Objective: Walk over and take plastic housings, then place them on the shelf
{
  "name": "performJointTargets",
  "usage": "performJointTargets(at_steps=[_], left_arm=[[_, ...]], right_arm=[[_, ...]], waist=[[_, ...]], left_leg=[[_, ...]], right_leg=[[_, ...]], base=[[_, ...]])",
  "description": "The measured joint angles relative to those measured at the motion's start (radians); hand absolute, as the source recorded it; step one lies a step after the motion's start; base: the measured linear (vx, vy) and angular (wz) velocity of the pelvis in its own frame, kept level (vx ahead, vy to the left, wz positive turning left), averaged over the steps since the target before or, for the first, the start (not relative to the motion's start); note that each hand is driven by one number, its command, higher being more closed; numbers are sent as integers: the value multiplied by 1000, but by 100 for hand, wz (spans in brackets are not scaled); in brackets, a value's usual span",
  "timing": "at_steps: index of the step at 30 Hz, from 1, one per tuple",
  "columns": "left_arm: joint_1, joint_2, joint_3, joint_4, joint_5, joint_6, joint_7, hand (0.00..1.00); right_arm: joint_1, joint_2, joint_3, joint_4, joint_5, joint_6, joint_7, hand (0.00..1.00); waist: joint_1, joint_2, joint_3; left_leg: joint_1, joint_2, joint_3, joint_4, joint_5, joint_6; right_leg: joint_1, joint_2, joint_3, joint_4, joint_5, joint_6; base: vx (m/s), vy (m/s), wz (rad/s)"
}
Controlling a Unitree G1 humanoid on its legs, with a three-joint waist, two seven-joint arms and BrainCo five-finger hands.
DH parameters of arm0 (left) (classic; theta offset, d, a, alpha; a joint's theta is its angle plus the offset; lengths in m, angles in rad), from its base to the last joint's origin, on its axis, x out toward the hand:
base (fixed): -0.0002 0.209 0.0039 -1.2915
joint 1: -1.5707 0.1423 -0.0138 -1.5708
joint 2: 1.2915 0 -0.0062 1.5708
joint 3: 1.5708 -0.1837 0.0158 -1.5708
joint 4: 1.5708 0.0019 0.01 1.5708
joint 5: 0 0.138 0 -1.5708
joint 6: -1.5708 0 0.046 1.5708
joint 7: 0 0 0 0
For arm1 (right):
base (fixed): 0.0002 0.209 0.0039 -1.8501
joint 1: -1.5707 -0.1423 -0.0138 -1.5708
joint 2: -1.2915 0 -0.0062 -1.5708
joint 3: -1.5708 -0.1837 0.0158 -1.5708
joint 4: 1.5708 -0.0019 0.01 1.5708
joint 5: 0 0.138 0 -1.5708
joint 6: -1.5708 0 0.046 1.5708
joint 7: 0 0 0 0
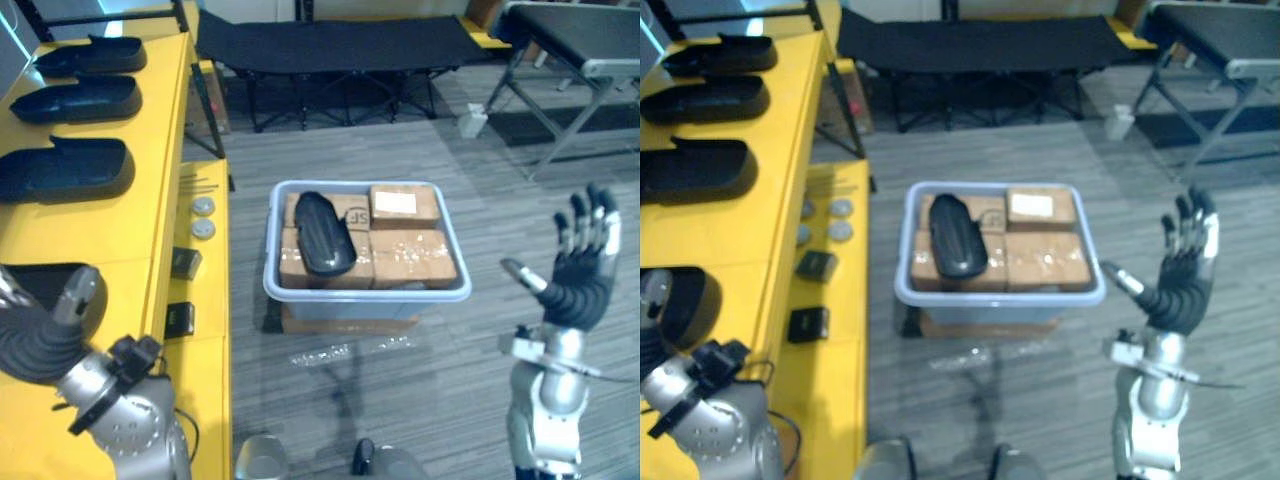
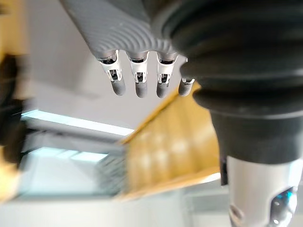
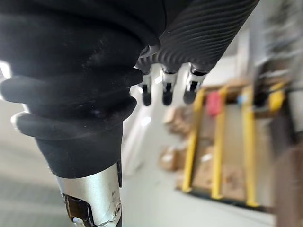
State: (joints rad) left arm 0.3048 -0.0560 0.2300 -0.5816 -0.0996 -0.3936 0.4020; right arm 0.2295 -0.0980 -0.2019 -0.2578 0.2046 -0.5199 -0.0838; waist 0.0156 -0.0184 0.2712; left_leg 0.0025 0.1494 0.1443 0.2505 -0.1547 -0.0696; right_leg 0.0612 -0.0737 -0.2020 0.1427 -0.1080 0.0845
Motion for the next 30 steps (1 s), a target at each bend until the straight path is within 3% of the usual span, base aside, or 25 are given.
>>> performJointTargets(at_steps=[3,6,8,13,16,21,30], left_arm=[[34,1,-75,64,32,30,-116,0],[29,14,-122,112,77,41,-161,0],[27,18,-137,122,75,94,-191,0],[9,52,-203,244,-11,290,-276,0],[10,55,-227,278,-11,347,-305,0],[4,98,-283,301,-1,376,-347,0],[-2,128,-302,347,-13,374,-346,0]], right_arm=[[81,32,19,0,20,-8,13,0],[105,47,55,5,101,-24,24,0],[103,54,71,19,127,-24,42,0],[93,52,164,91,125,4,65,0],[78,49,181,113,127,48,69,0],[71,31,213,172,140,133,62,0],[82,19,227,256,195,152,139,0]], waist=[[-18,16,-9],[-30,15,-9],[-31,17,-11],[-28,28,-18],[-25,24,-20],[-25,11,-36],[-28,1,-42]], left_leg=[[5,0,5,-16,5,-3],[21,-10,4,-18,6,-3],[33,-22,3,-34,10,3],[30,-49,-1,-52,18,16],[28,-59,1,-63,23,19],[9,-69,0,-65,25,19],[9,-91,-22,-59,24,20]], right_leg=[[0,7,17,-38,28,-2],[10,5,36,-54,40,3],[11,-3,43,-54,43,8],[12,-26,43,-81,68,23],[13,-33,44,-101,83,26],[16,-39,44,-140,116,32],[28,-57,35,-139,121,40]], base=[[-25,-4,-29],[-7,37,-18],[-11,46,-11],[-27,54,1],[-16,27,-1],[0,0,0],[-24,18,4]])
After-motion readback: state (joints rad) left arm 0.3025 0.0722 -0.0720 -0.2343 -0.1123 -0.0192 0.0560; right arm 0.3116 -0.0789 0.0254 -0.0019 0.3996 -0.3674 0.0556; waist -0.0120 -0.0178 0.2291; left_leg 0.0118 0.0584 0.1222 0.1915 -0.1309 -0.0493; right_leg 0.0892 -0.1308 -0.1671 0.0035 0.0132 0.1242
